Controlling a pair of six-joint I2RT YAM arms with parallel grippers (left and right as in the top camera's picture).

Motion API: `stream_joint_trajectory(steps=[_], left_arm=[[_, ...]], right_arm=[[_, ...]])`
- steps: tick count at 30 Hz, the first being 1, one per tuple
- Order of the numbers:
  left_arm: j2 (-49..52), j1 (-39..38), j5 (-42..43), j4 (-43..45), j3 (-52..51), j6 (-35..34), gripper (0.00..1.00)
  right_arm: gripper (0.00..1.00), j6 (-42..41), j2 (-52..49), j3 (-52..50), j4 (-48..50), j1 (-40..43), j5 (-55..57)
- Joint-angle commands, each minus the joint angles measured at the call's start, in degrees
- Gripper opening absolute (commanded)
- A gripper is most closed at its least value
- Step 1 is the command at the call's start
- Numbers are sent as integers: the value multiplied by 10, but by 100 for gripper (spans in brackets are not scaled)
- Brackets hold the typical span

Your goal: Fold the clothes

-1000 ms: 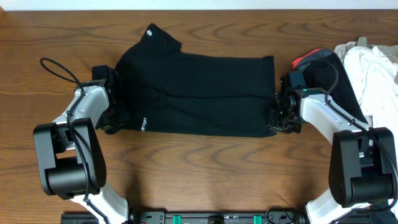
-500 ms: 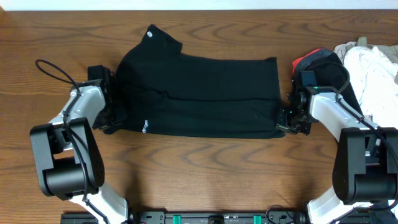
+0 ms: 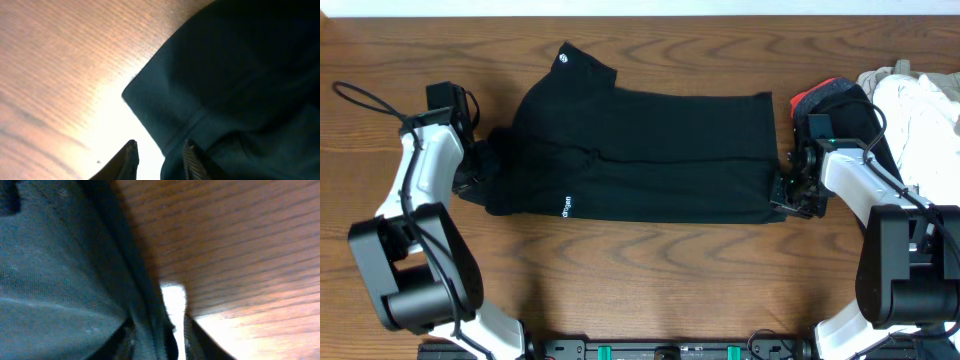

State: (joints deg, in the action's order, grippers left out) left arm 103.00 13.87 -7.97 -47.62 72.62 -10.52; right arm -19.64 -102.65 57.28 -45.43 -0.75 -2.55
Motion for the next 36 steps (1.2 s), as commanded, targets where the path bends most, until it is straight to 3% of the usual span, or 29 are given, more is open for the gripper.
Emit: stream_joint_trajectory(steps=[1, 7, 13, 16, 18, 19, 23, 29, 36], left_arm=[[-28, 3, -11, -9, 14, 3, 34], [-68, 2, 21, -25, 14, 4, 35], [-132, 2, 103, -34, 14, 4, 40], [-172, 0, 214, -27, 14, 28, 44], [-190, -7, 261, -25, 15, 32, 48], [-195, -12, 268, -27, 16, 32, 49], [-197, -40, 268, -17, 21, 36, 55], [-155, -80, 268, 63, 49, 56, 63], [15, -86, 299, 73, 205, 91, 66]], right_arm=[[34, 13, -30, -18, 0, 10, 34], [37, 27, -10, 4, -31, 28, 32], [41, 30, 81, 40, -58, 58, 31], [54, 30, 138, 72, -67, 66, 30], [76, 30, 173, 94, -66, 67, 29], [79, 30, 188, 106, -66, 67, 29], [78, 31, 223, 147, -57, 67, -21], [80, 79, 224, 155, -19, 67, -160], [81, 79, 224, 155, -27, 67, -194]])
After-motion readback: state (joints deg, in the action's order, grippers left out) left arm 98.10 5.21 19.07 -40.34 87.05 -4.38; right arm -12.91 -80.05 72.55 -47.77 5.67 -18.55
